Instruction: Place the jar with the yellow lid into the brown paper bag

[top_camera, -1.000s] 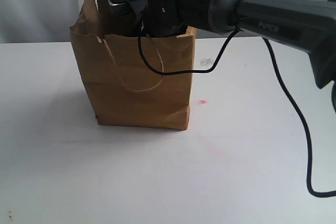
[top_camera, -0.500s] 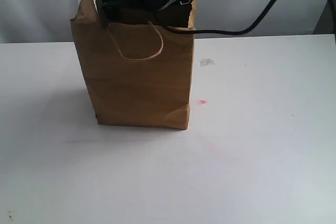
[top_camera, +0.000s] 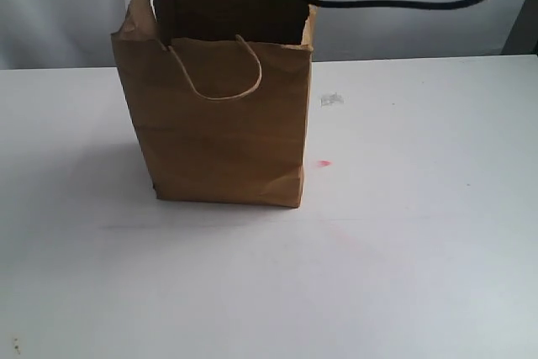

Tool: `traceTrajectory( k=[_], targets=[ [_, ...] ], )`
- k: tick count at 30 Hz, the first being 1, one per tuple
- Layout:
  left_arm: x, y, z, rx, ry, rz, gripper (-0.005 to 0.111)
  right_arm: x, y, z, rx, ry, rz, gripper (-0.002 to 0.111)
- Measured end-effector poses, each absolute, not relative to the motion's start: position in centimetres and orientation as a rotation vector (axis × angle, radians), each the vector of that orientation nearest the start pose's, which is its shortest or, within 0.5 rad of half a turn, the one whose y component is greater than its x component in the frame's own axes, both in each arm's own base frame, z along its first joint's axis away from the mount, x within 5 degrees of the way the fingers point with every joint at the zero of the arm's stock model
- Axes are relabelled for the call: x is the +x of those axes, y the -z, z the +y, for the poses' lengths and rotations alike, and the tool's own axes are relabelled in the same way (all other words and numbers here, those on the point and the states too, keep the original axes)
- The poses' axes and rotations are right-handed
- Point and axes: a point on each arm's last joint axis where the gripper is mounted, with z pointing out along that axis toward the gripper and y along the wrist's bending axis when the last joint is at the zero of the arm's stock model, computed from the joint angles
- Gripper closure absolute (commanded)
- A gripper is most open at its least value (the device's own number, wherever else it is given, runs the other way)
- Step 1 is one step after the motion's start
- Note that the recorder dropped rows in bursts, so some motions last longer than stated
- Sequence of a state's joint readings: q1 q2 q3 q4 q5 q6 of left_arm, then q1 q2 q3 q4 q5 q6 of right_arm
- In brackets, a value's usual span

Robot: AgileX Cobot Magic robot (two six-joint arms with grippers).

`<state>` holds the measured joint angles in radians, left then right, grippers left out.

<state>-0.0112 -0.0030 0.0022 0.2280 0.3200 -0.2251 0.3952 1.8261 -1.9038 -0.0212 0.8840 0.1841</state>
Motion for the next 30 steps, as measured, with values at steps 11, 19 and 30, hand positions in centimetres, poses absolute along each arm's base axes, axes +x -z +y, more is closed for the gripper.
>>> traceTrajectory(
  k=[11,19,30],
  targets=[
    [5.4,-18.4,0.6,-0.048,-0.050,1.794,0.106,32.6,-42.8,13.7,-0.339,-0.244,2.445,0.108],
    [5.4,-18.4,0.6,-0.048,-0.050,1.794,0.106,25.1,-42.5,12.4,-0.436,-0.463,2.424,0.108],
    [5.4,-18.4,0.6,-0.048,-0.050,1.794,0.106,14.6,-35.5,9.3,-0.349,-0.734,2.103,0.108]
  ],
)
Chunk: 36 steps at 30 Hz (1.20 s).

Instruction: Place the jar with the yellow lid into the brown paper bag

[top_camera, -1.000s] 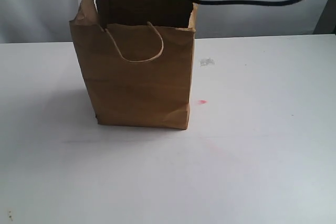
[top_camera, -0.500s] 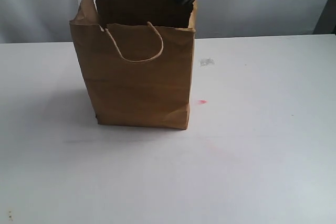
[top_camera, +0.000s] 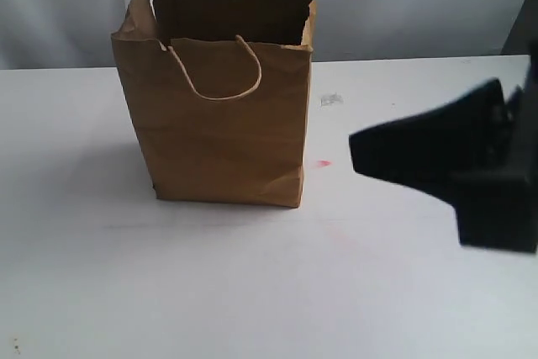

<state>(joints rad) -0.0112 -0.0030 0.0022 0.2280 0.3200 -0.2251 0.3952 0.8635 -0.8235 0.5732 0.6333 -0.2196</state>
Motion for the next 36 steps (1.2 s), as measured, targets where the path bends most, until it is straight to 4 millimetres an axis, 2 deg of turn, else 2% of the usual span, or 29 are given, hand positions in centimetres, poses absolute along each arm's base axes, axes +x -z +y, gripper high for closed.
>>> traceTrajectory(
  k=[6,11,14,25,30,36],
  targets=[
    [5.4,-18.4,0.6,-0.048,-0.050,1.794,0.106,12.5,-29.7,7.4,-0.195,-0.701,2.040,0.108],
    [5.4,-18.4,0.6,-0.048,-0.050,1.794,0.106,11.5,-26.5,6.9,-0.176,-0.687,2.104,0.108],
    [5.4,-18.4,0.6,-0.048,-0.050,1.794,0.106,11.3,-25.6,6.9,-0.170,-0.681,2.131,0.108],
    [5.4,-18.4,0.6,-0.048,-0.050,1.794,0.106,12.0,-26.0,6.4,-0.127,-0.628,2.037,0.108],
    [5.4,-18.4,0.6,-0.048,-0.050,1.794,0.106,11.9,-27.3,5.3,-0.202,-0.460,1.871,0.108],
    [5.4,-18.4,0.6,-0.048,-0.050,1.794,0.106,10.4,-29.2,3.1,-0.188,-0.277,1.696,0.108]
  ],
)
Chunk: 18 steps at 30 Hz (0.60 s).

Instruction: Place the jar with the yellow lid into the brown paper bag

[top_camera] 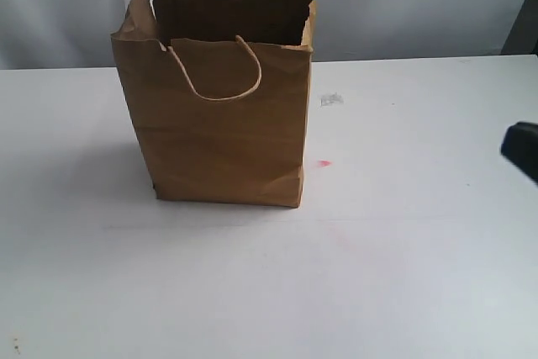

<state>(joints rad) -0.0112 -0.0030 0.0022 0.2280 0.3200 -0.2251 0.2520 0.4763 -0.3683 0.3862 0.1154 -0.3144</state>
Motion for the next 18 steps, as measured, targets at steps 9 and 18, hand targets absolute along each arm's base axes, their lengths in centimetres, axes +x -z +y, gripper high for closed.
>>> traceTrajectory(
  k=[9,18],
  targets=[
    [5.4,-18.4,0.6,-0.048,-0.050,1.794,0.106,7.2,-28.9,0.9,-0.104,-0.087,1.481,0.108],
    [5.4,-18.4,0.6,-0.048,-0.050,1.794,0.106,6.4,-23.8,0.2,-0.054,-0.010,1.432,0.108]
  ],
)
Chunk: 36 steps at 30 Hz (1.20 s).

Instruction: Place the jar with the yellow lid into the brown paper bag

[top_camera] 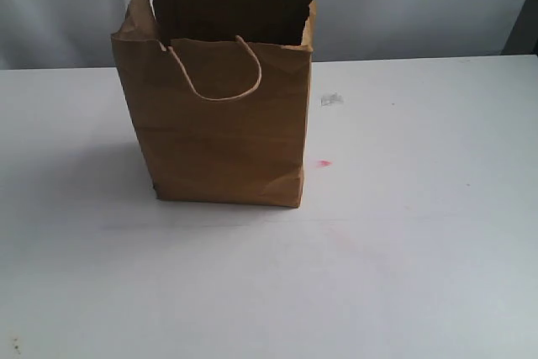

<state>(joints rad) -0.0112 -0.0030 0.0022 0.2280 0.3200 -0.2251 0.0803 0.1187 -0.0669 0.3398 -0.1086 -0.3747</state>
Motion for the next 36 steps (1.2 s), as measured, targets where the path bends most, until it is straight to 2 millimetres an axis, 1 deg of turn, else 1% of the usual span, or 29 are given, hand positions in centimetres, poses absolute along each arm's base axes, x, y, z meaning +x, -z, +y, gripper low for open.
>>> traceTrajectory(
  k=[2,4,9,17,36],
  targets=[
    [5.4,-18.4,0.6,-0.048,-0.050,1.794,0.106,6.3,-22.9,0.0,-0.037,0.012,1.412,0.108],
    [5.4,-18.4,0.6,-0.048,-0.050,1.794,0.106,6.2,-22.5,-0.1,-0.028,0.020,1.400,0.108],
    [5.4,-18.4,0.6,-0.048,-0.050,1.794,0.106,6.0,-22.5,-0.1,-0.027,0.022,1.390,0.108],
    [5.4,-18.4,0.6,-0.048,-0.050,1.794,0.106,6.1,-21.0,0.4,-0.085,-0.010,1.542,0.108],
    [5.4,-18.4,0.6,-0.048,-0.050,1.794,0.106,6.1,-20.8,0.5,-0.095,-0.013,1.563,0.108]
  ],
)
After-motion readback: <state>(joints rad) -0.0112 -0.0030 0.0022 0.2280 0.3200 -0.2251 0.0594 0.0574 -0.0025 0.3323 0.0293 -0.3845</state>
